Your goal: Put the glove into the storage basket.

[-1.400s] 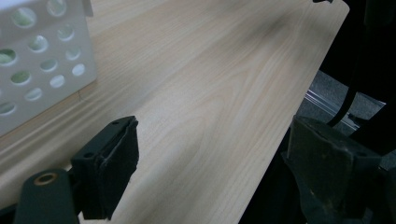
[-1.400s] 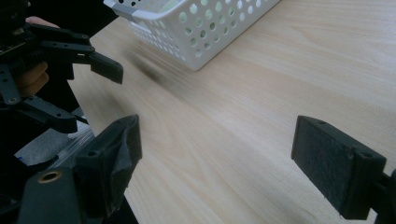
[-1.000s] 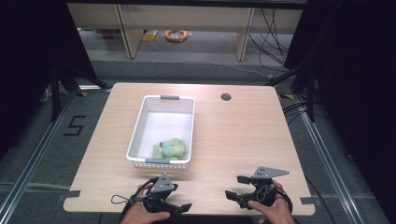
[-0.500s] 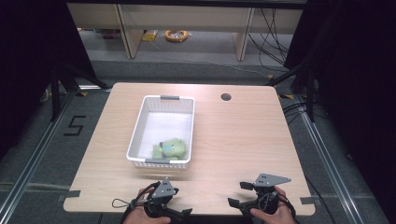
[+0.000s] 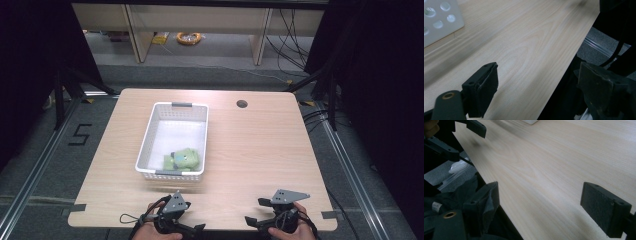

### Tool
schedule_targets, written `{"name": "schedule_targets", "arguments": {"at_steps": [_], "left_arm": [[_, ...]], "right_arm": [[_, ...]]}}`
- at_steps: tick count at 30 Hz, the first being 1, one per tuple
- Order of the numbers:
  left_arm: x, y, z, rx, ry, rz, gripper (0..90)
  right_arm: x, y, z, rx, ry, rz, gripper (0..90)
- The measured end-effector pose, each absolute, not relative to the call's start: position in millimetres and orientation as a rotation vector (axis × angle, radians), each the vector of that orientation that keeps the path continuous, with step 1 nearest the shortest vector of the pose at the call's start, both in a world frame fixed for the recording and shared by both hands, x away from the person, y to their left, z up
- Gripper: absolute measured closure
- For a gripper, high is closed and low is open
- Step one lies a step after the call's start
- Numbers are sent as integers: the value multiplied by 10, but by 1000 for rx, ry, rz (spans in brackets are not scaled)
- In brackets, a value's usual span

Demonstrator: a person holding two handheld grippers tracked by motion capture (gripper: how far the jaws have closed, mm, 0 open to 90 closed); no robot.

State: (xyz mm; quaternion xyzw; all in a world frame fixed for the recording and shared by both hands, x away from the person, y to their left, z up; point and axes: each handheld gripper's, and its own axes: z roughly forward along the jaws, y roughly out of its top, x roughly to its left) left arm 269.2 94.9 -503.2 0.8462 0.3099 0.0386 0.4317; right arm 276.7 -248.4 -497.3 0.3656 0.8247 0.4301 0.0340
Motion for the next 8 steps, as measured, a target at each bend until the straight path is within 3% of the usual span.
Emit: {"name": "schedule_targets", "arguments": {"at_steps": [8], "left_arm": [[2695, 946, -5042, 2105, 787, 94, 160]], "right_arm": [[2794, -2506, -4987, 1122, 2538, 1335, 167]]}}
